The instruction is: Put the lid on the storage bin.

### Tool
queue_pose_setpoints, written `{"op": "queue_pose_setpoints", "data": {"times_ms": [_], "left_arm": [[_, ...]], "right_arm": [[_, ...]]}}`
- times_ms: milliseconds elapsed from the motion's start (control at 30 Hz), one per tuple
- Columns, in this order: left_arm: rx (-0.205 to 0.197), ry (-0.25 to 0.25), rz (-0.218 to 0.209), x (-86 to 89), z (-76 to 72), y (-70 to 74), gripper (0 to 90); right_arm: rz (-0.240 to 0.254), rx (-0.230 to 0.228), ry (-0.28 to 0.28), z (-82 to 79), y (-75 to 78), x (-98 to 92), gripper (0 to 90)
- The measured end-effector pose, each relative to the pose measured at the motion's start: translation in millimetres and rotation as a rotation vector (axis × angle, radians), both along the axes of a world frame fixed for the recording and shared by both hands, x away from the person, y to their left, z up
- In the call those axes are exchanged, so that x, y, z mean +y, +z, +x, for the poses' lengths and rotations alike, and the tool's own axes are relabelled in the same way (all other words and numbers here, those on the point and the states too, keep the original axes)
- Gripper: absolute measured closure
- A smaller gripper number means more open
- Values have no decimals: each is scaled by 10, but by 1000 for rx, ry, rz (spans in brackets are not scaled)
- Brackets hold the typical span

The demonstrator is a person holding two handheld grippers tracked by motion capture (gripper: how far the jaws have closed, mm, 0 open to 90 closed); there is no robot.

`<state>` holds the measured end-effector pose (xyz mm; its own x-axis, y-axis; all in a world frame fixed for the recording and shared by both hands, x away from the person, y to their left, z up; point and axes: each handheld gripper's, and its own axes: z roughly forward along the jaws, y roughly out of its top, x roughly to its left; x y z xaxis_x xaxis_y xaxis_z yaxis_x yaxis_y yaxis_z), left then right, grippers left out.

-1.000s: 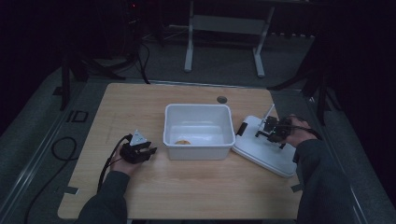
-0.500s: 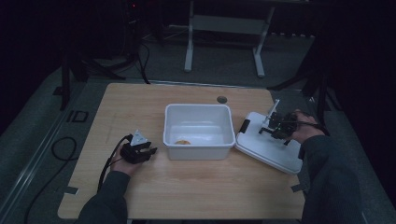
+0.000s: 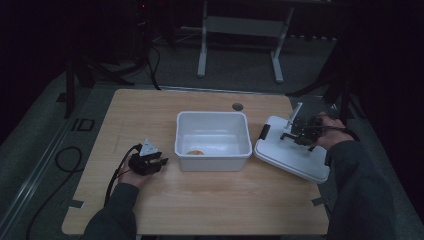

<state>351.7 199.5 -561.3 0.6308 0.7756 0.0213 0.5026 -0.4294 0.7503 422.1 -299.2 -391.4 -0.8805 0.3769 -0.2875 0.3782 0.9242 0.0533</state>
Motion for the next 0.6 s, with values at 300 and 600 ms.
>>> {"op": "queue_pose_setpoints", "data": {"times_ms": [300,600], "left_arm": [[0,2,-3,-2,-1,-1,598],[4,-1,-5,-2,-1,-1,598]], "right_arm": [[-3,-11,3,-9,139,-43,844],[-12,-24,15,-31,255,-35,845]]}}
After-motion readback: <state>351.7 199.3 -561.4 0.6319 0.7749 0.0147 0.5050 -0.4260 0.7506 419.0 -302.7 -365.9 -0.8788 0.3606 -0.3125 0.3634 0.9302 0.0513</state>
